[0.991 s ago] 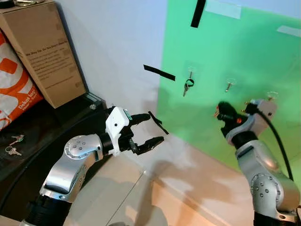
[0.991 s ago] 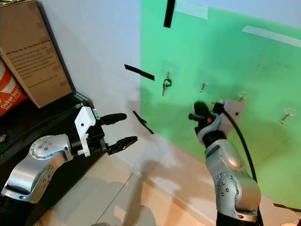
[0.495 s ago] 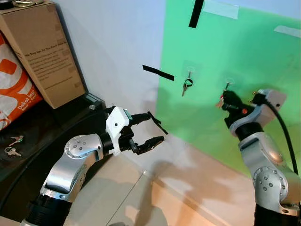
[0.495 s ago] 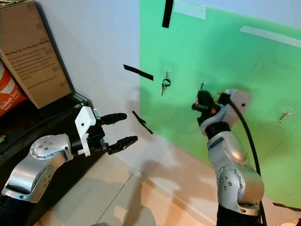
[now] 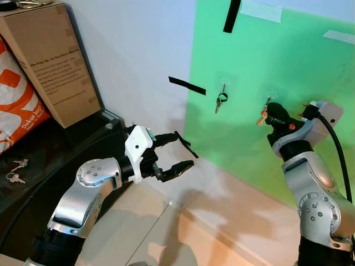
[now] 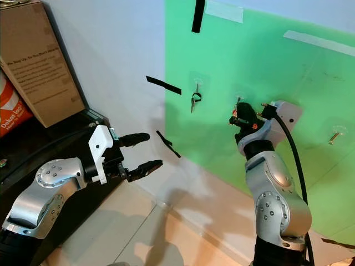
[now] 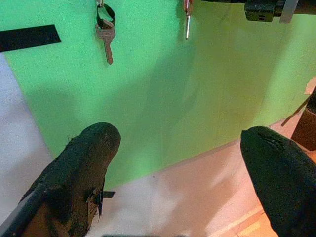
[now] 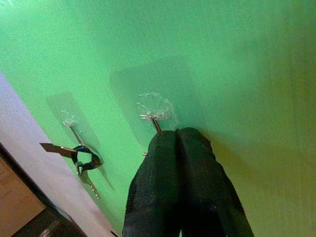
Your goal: Hang keys on a hook
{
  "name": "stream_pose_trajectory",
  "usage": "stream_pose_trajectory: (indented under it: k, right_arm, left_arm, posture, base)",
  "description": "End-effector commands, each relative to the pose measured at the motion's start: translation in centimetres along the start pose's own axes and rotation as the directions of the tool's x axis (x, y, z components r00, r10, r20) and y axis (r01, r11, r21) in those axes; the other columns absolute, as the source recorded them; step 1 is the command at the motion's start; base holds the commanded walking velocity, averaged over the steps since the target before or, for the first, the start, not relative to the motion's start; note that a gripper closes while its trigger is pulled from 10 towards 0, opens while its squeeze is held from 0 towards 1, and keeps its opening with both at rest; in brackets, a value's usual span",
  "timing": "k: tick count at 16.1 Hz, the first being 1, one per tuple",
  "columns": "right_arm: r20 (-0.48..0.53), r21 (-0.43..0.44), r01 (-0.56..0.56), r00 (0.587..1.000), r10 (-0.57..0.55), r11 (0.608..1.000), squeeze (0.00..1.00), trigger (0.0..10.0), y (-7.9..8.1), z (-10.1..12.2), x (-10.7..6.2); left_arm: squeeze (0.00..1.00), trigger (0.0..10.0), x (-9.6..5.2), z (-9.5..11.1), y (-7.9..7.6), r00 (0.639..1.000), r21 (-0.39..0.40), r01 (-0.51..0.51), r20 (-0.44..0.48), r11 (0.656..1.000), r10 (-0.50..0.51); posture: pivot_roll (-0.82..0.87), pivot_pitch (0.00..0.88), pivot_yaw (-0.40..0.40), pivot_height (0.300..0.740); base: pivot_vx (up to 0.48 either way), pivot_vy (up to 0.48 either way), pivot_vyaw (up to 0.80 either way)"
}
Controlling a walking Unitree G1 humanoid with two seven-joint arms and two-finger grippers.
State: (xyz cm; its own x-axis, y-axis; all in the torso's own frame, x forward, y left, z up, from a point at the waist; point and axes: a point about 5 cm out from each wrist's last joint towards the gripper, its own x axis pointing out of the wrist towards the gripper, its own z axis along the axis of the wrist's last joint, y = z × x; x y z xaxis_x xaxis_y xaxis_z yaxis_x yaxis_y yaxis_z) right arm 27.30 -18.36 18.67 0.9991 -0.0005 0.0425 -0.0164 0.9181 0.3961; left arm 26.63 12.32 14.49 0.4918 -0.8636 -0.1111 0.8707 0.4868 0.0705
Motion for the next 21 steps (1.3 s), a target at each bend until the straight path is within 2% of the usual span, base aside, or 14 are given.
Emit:
stream_pose_trajectory:
  k: [1, 8, 13, 17, 18, 19, 21]
  right_arm:
    - [0.026, -0.006, 0.003, 1.000, -0.003, 1.000, 0.00, 10.0, -0.2, 0.7, -0.1]
    - [-0.001, -0.039, -0.052, 0.999, 0.052, 0.998, 0.00, 10.0, 0.2, 0.5, -0.5]
    - [-0.093, -0.145, -0.033, 0.995, 0.019, 0.989, 0.00, 10.0, -1.2, -0.5, -1.4]
    - [-0.090, -0.147, -0.085, 0.993, 0.072, 0.986, 0.00, 10.0, -1.0, 0.4, -2.3]
    - [-0.109, -0.122, -0.069, 0.992, 0.055, 0.990, 0.00, 10.0, -0.9, 0.7, -2.5]
    - [-0.210, -0.101, 0.046, 0.975, -0.066, 0.994, 0.00, 10.0, -1.4, 0.1, -3.0]
    - [-0.258, -0.128, 0.077, 0.960, -0.108, 0.989, 0.00, 10.0, -1.4, 0.1, -3.2]
  left_arm:
    - [0.00, 10.0, 0.2, 0.2, 0.0, 1.000, 0.019, 0.011, -0.002, 1.000, -0.011]
    - [0.00, 10.0, 0.2, 0.1, -0.2, 1.000, 0.023, 0.020, -0.005, 1.000, -0.020]
    - [0.00, 10.0, 0.1, 0.0, -0.3, 1.000, 0.024, 0.022, -0.006, 0.999, -0.022]
    - [0.00, 10.0, 0.1, 0.0, -0.3, 1.000, 0.025, 0.026, -0.007, 0.999, -0.026]
    - [0.00, 10.0, 0.1, 0.0, -0.3, 1.000, 0.026, 0.028, -0.008, 0.999, -0.027]
    - [0.00, 10.0, 0.1, 0.0, -0.3, 1.000, 0.028, 0.030, -0.009, 0.999, -0.030]
    - [0.00, 10.0, 0.1, 0.0, -0.2, 0.999, 0.028, 0.032, -0.010, 0.999, -0.032]
  posture:
    - [-0.06, 0.000, -0.007, 0.740]
    - [-0.06, 0.000, -0.009, 0.740]
    - [-0.06, 0.000, -0.009, 0.740]
    - [-0.07, 0.000, -0.003, 0.740]
    - [-0.07, 0.000, 0.000, 0.740]
    - [-0.07, 0.000, 0.002, 0.740]
    - [-0.07, 0.000, 0.002, 0.740]
  base:
    - [0.000, 0.000, 0.00]
    - [0.000, 0.000, 0.00]
    - [0.000, 0.000, 0.00]
    - [0.000, 0.000, 0.00]
    - [0.000, 0.000, 0.00]
    - [0.000, 0.000, 0.00]
    - [0.000, 0.000, 0.00]
